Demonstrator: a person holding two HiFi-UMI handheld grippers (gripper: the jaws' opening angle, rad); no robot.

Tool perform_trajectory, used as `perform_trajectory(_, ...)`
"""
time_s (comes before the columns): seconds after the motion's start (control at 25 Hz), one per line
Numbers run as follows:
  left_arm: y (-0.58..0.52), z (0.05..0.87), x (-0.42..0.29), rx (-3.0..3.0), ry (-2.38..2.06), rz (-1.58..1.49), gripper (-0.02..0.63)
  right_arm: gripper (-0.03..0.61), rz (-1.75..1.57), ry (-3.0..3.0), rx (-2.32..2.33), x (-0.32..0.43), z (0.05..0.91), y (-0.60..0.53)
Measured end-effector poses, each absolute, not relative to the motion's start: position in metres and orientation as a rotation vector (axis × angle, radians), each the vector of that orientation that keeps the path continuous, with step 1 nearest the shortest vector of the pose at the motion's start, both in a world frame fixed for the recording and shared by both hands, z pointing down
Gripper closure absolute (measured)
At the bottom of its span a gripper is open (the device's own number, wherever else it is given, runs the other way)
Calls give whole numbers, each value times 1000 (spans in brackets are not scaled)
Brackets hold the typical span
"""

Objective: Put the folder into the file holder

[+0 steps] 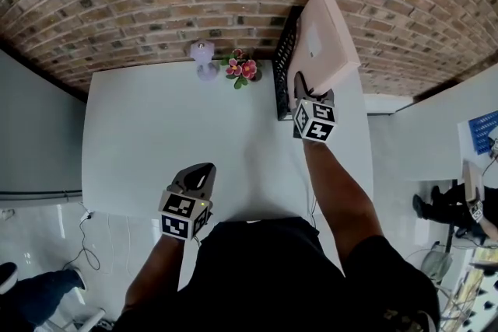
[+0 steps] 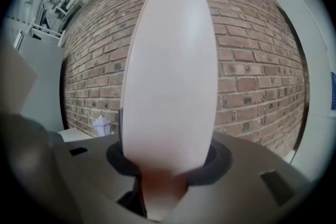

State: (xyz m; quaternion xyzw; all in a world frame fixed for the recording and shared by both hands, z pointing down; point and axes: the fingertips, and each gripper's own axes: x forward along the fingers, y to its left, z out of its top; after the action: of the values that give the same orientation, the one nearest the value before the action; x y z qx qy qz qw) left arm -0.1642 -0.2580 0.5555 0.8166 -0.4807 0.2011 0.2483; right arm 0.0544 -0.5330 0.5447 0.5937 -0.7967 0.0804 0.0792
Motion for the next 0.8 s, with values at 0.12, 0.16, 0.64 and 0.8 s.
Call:
perform_trajectory(0.12, -255, 560, -170, 2203, -1321, 551, 608, 390, 221, -2347, 1744, 53, 554, -535)
perform_trajectory(0.16, -255, 561, -171, 2199, -1322, 552, 609, 384, 212, -2329, 1729, 53, 557, -535)
perform_trajectory(0.64, -264, 554, -162, 2225, -1307, 541, 607, 282, 350, -2175, 1499, 52, 611, -524)
perform_trajectory(0.8, -262, 557, -161, 2226, -1295, 547, 607, 268, 336, -2189, 1466, 49, 612, -521)
